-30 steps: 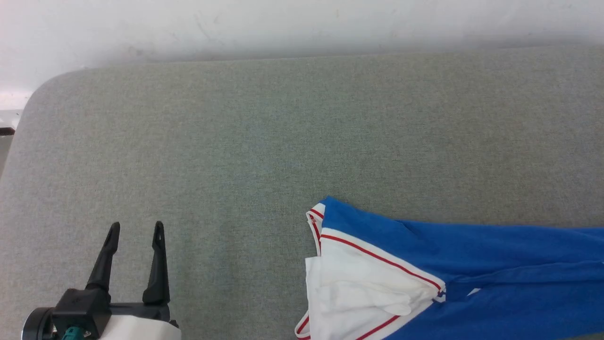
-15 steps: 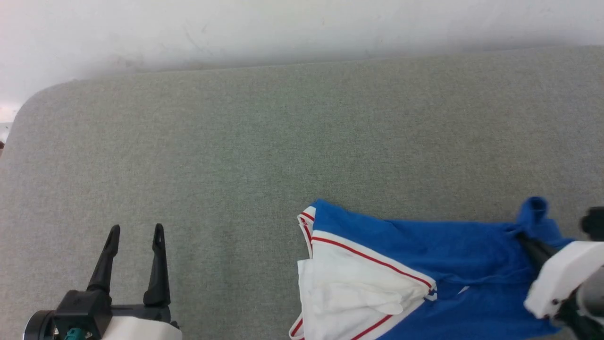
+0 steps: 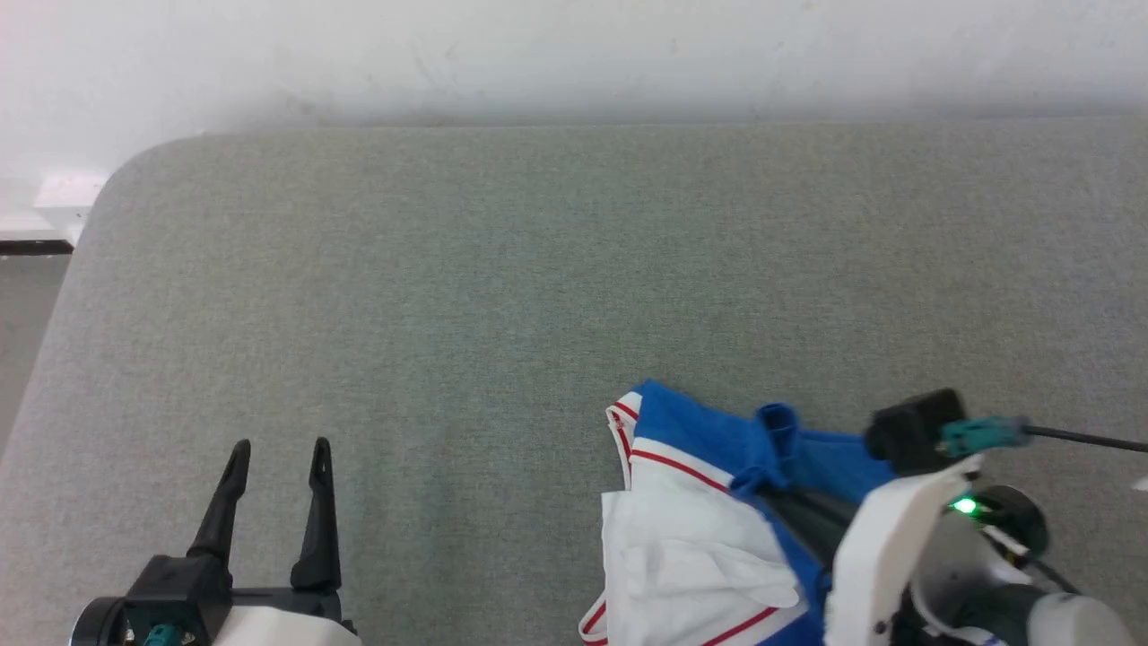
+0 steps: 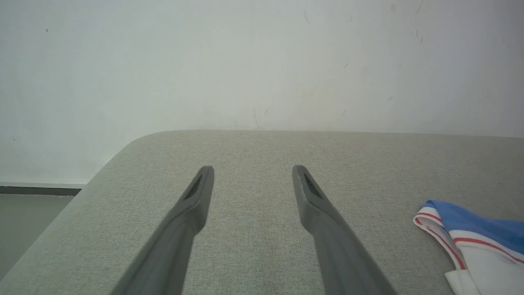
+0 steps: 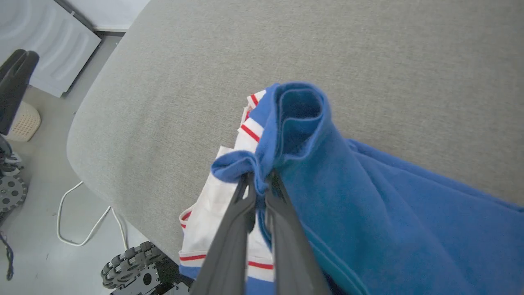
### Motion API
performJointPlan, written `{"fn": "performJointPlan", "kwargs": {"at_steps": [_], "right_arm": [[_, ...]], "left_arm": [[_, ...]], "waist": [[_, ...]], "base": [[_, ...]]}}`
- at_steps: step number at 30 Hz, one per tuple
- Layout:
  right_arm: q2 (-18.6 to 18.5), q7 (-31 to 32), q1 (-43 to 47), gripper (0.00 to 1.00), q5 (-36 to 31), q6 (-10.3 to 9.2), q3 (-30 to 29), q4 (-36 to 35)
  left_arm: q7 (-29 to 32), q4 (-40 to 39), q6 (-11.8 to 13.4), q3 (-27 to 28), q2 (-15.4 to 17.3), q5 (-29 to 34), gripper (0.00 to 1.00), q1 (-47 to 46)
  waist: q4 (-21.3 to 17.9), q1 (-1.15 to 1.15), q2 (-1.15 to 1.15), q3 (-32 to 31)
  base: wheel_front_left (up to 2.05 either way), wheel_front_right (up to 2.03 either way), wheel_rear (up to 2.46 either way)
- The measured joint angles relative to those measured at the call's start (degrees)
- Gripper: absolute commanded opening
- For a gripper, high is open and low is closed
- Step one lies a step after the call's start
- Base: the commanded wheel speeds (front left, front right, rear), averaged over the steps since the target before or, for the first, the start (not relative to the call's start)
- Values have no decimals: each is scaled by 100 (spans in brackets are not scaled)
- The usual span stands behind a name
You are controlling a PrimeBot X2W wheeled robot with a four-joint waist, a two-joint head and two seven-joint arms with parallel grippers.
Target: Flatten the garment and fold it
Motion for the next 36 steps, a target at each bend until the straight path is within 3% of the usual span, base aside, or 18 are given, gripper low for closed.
{"fn": "performJointPlan", "kwargs": {"at_steps": [8, 21, 22, 24, 25, 26, 31, 36], "right_arm": [[60, 62, -403, 0, -9, 0, 849, 365], [286, -539, -908, 0, -589, 0, 1054, 2429], [307, -569, -948, 8, -628, 0, 1061, 2546], [335, -573, -1031, 41, -691, 0, 1077, 2767], [339, -575, -1059, 64, -697, 0, 1091, 2835], [344, -594, -1081, 100, -690, 0, 1107, 2865], [388, -737, -1198, 100, -447, 0, 1005, 2633], [393, -842, -1174, 100, -214, 0, 354, 1855]], "left_arm": [[0, 112, -56, -76, -34, -12, 100, -40], [0, 319, -151, -234, -127, -65, 100, -152], [0, 331, -151, -236, -132, -70, 100, -158], [0, 360, -151, -246, -151, -71, 100, -190], [0, 368, -152, -247, -164, -81, 100, -207], [0, 372, -152, -249, -172, -100, 100, -211], [0, 404, -152, -246, -194, -110, 100, -210], [0, 408, -149, -213, -197, -113, 100, -203]], "waist": [[217, 0, 0, -46], [512, 0, 0, -110], [524, 0, 0, -115], [540, 0, 0, -128], [544, 0, 0, -137], [544, 0, 0, -146], [471, 0, 0, -174], [339, 0, 0, -197]], "base": [[0, 0, 0], [0, 0, 0], [0, 0, 0], [0, 0, 0], [0, 0, 0], [0, 0, 0], [0, 0, 0], [0, 0, 0]]}}
